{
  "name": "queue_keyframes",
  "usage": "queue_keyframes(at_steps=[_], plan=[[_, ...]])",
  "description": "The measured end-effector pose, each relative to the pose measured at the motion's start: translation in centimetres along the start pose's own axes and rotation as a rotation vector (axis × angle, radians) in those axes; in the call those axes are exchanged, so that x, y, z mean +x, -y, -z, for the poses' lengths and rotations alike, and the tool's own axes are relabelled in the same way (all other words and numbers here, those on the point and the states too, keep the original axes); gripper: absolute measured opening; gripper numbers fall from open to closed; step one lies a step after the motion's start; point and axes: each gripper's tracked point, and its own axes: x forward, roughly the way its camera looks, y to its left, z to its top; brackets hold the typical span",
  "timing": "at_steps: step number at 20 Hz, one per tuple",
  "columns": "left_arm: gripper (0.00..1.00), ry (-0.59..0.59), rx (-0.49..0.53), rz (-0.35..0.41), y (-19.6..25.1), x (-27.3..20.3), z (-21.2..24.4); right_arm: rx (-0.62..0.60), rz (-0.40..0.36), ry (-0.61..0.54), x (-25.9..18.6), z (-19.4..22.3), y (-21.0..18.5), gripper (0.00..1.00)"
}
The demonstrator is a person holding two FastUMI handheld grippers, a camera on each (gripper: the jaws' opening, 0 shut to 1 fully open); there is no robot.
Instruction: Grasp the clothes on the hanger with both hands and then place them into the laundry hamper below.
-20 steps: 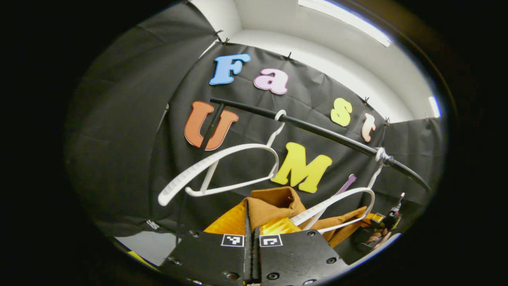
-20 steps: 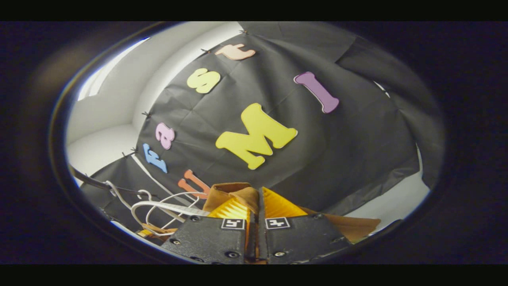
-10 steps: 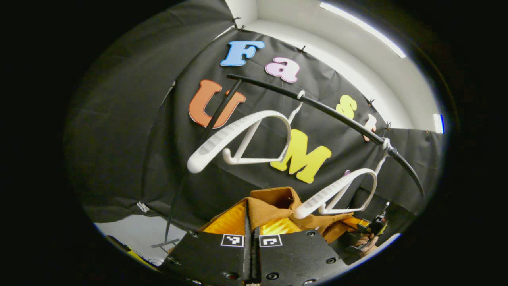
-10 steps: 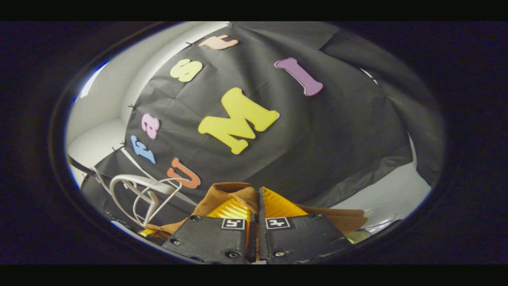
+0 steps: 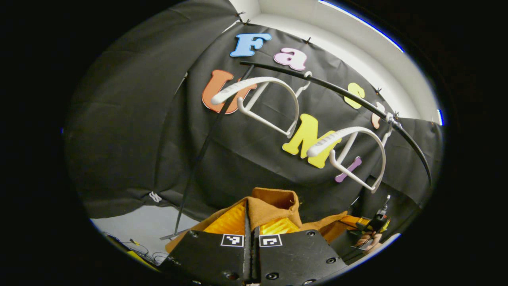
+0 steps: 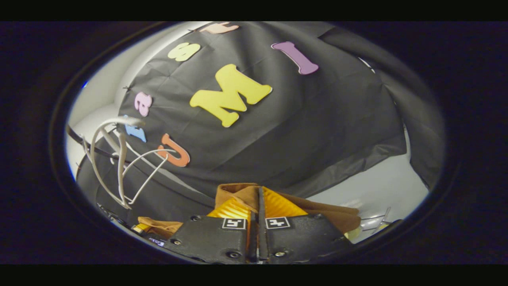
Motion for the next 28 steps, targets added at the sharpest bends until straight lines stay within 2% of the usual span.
queue_keyframes(at_steps=[6, 7, 9, 10, 11, 12, 15, 16, 19, 20, 21, 22, 23, 25, 26, 27, 28], plan=[[0.0, -0.024, 0.041, 0.018, 2.4, -2.0, 2.0, -0.03, -0.04, -0.075, -1.4, 4.2, -1.7, 0.01], [0.0, -0.023, 0.05, 0.026, 3.2, -2.3, 2.1, -0.038, -0.052, -0.084, -1.7, 4.6, -2.1, 0.04], [0.0, -0.017, 0.071, 0.047, 4.8, -2.8, 2.3, -0.052, -0.072, -0.094, -2.5, 5.3, -2.9, 0.01], [0.05, -0.013, 0.084, 0.057, 5.7, -3.2, 2.3, -0.065, -0.077, -0.096, -3.0, 5.8, -3.4, 0.04], [0.05, -0.005, 0.096, 0.064, 6.6, -3.5, 2.4, -0.08, -0.091, -0.091, -3.7, 6.1, -3.8, 0.01], [0.0, 0.003, 0.11, 0.072, 7.3, -3.9, 2.3, -0.093, -0.105, -0.093, -4.6, 6.4, -4.4, 0.01], [0.01, 0.011, 0.152, 0.095, 9.1, -5.2, 2.1, -0.129, -0.155, -0.097, -6.5, 6.8, -6.4, 0.04], [0.05, 0.015, 0.159, 0.108, 10.0, -5.5, 1.8, -0.14, -0.173, -0.095, -7.2, 6.7, -7.2, 0.01], [0.05, 0.043, 0.182, 0.14, 12.2, -6.7, 0.8, -0.161, -0.235, -0.1, -9.0, 7.2, -10.1, 0.01], [0.0, 0.054, 0.191, 0.145, 12.9, -6.9, 0.6, -0.173, -0.257, -0.105, -9.5, 7.4, -11.0, 0.01], [0.0, 0.063, 0.206, 0.148, 13.6, -7.0, 0.4, -0.188, -0.277, -0.105, -10.2, 7.8, -11.9, 0.01], [0.0, 0.063, 0.221, 0.153, 14.2, -7.1, 0.6, -0.205, -0.299, -0.106, -10.7, 8.1, -12.7, 0.07], [0.0, 0.056, 0.236, 0.161, 14.9, -7.1, 1.1, -0.217, -0.31, -0.113, -11.0, 8.7, -13.3, 0.01], [0.0, 0.044, 0.258, 0.182, 16.4, -7.1, 2.0, -0.23, -0.333, -0.13, -11.6, 9.7, -14.4, 0.0], [0.05, 0.041, 0.265, 0.188, 16.9, -7.1, 2.3, -0.232, -0.346, -0.136, -11.8, 10.1, -14.8, 0.0], [0.0, 0.035, 0.268, 0.201, 17.5, -7.2, 2.6, -0.232, -0.352, -0.144, -12.0, 10.5, -15.2, 0.01], [0.05, 0.038, 0.274, 0.211, 18.2, -7.3, 2.9, -0.234, -0.363, -0.15, -12.0, 10.8, -15.6, 0.0]])
